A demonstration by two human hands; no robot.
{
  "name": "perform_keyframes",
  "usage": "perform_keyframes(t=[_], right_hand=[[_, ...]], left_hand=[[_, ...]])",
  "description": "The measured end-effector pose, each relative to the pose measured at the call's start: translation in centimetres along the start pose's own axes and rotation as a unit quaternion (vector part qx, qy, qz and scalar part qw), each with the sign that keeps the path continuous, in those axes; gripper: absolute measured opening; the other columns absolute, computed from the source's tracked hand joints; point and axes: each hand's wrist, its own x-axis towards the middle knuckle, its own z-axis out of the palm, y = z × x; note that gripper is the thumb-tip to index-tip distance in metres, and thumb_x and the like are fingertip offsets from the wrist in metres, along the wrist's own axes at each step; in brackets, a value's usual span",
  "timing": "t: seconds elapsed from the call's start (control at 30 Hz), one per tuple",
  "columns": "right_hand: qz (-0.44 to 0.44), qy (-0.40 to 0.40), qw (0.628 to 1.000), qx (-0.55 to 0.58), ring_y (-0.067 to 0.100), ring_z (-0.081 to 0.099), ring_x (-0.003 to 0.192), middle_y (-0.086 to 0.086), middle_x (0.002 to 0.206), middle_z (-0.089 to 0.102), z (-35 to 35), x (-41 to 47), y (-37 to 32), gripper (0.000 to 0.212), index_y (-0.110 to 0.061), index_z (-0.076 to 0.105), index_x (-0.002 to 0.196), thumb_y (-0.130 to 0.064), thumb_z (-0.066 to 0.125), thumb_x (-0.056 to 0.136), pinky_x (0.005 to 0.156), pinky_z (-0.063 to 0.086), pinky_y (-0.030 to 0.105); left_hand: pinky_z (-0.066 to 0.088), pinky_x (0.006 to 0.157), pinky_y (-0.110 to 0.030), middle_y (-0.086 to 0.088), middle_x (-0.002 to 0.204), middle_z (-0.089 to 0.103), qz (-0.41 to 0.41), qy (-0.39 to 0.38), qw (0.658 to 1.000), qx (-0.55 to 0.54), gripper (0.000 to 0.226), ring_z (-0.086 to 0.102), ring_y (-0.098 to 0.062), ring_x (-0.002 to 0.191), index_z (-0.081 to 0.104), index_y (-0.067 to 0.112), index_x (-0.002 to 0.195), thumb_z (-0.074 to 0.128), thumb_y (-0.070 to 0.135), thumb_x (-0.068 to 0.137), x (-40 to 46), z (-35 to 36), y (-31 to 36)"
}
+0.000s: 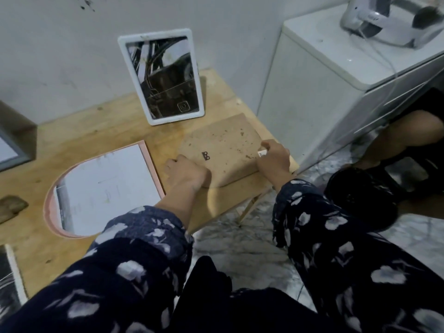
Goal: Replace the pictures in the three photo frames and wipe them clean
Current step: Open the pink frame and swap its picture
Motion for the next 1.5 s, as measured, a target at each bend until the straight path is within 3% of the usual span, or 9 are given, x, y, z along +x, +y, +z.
perform_keyframes(t=[0.13,0.27,0.4,0.57,0.77,1.0,1.17,1.3,1.5], right_hand=[[0.084,0.003,0.996,0.042,0.032,0.034,0.129,0.011,0.137,0.045,-0.5,0.7,-0.5,0.05,-0.016,0.041,0.138,-0.01,0.048,0.089,0.106,0.033,0.038],[0.117,-0.027,0.991,0.054,0.034,0.033,0.134,0.013,0.143,0.041,-0.6,0.4,-1.8,0.052,-0.013,0.04,0.142,-0.008,0.044,0.09,0.112,0.031,0.041],[0.084,-0.05,0.993,0.067,0.038,0.051,0.114,0.014,0.124,0.057,0.3,-0.8,-4.4,0.045,-0.018,0.059,0.121,-0.009,0.043,0.081,0.1,0.045,0.047],[0.034,-0.105,0.988,0.107,0.034,0.059,0.102,0.009,0.121,0.058,3.4,-3.0,-7.8,0.044,-0.024,0.058,0.121,-0.015,0.041,0.081,0.089,0.054,0.045],[-0.06,-0.161,0.982,0.081,0.026,0.057,0.099,0.011,0.117,0.061,7.2,-8.4,-13.8,0.04,-0.007,0.057,0.126,0.005,0.046,0.089,0.077,0.042,0.021],[-0.133,-0.191,0.972,0.035,0.024,0.059,0.106,0.009,0.12,0.063,10.8,-11.9,-16.8,0.04,-0.008,0.056,0.127,0.003,0.053,0.088,0.078,0.047,0.026],[-0.154,-0.16,0.975,0.007,0.018,0.052,0.082,-0.006,0.076,0.049,12.0,-12.2,-16.4,0.046,-0.008,0.058,0.125,0.009,0.051,0.083,0.062,0.045,0.025],[-0.159,-0.142,0.977,-0.004,0.017,0.053,0.075,-0.003,0.078,0.05,12.6,-12.0,-15.7,0.046,-0.007,0.06,0.122,0.012,0.048,0.081,0.067,0.048,0.031],[-0.179,-0.157,0.97,-0.045,0.019,0.05,0.073,0.002,0.075,0.05,13.6,-12.0,-14.9,0.033,-0.021,0.05,0.073,0.012,0.047,0.078,0.055,0.038,0.02]], left_hand=[[0.045,0.099,-0.042,-0.017,0.132,0.047,-0.067,0.032,0.991,-0.113,0.072,0.047,-0.036,0.12,0.042,0.008,0.131,0.074,0.029,0.07,1.2,-0.2,0.1],[0.049,0.094,-0.043,-0.018,0.124,0.055,-0.057,0.065,0.991,-0.098,0.051,0.054,-0.038,0.113,0.051,0.005,0.124,0.065,0.02,0.077,2.2,-2.1,-1.1],[0.044,0.097,-0.042,-0.015,0.127,0.05,-0.054,0.115,0.989,-0.076,0.052,0.048,-0.038,0.116,0.053,0.017,0.129,0.059,0.025,0.078,2.2,-4.5,-2.8],[0.033,0.105,-0.041,-0.012,0.138,0.028,-0.04,0.147,0.976,-0.156,0.065,0.035,-0.038,0.126,0.036,0.024,0.141,0.063,0.025,0.081,0.9,-8.3,-7.5],[0.039,0.107,-0.038,-0.016,0.139,0.039,-0.035,0.194,0.964,-0.176,0.073,0.045,-0.034,0.123,0.039,0.021,0.142,0.073,0.025,0.077,-0.8,-14.0,-16.0],[0.036,0.108,-0.035,-0.016,0.137,0.039,-0.032,0.249,0.952,-0.173,0.072,0.047,-0.033,0.123,0.041,0.008,0.137,0.075,0.01,0.074,-2.3,-16.7,-21.5],[0.03,0.108,-0.028,-0.014,0.134,0.031,0.019,0.255,0.953,-0.163,0.075,0.038,-0.029,0.126,0.036,0.01,0.139,0.074,0.004,0.074,-2.3,-15.8,-22.6],[0.027,0.109,-0.026,-0.012,0.138,0.027,0.018,0.249,0.957,-0.149,0.081,0.034,-0.027,0.13,0.029,0.009,0.143,0.074,0.003,0.076,-2.0,-14.8,-23.2],[0.031,0.109,-0.032,-0.014,0.141,0.026,0.008,0.23,0.966,-0.12,0.077,0.033,-0.03,0.132,0.029,0.01,0.144,0.071,0.005,0.08,-1.7,-14.4,-23.3]])
